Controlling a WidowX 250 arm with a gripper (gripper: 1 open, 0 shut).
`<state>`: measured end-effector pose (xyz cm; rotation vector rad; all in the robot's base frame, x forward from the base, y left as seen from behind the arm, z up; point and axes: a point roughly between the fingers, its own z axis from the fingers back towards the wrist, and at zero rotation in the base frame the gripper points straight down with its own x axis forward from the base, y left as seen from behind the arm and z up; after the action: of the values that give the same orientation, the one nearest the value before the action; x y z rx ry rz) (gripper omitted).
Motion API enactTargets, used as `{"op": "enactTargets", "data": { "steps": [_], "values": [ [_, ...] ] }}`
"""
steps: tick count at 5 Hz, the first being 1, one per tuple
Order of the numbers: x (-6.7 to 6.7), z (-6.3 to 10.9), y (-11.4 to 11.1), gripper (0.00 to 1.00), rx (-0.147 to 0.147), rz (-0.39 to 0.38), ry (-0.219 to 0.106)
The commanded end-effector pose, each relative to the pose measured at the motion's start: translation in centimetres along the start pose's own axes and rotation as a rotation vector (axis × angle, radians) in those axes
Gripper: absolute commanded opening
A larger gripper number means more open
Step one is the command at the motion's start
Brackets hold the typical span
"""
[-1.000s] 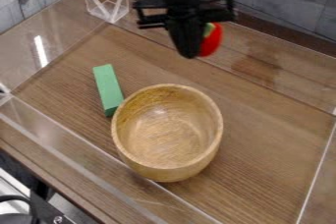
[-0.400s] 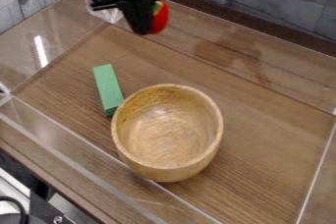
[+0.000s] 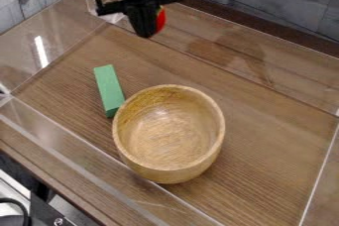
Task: Move the red fruit to the left
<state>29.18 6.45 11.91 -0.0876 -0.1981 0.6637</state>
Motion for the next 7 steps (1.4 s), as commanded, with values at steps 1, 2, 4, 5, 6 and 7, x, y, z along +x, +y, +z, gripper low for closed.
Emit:
{"op": "enactTargets", "data": {
  "steps": [1,2,4,5,6,7],
  "values": [
    [0.6,-0.1,0.3,0.00,-0.002,-0.040,-0.033],
    [0.2,-0.9,0.7,0.00,0.003,-0.088,-0.024],
    [-0.3,0.0,1.5,0.00,0.000,-0.222,-0.004],
    [-0.1,-0.4,1.8,0.00,0.018,-0.170,-0.012],
    [2.3,-0.1,3.9,0.00,0.034,-0.145,-0.019],
    [4.0,-0.9,6.1,0.00,0.052,-0.117,-0.023]
  ]
}}
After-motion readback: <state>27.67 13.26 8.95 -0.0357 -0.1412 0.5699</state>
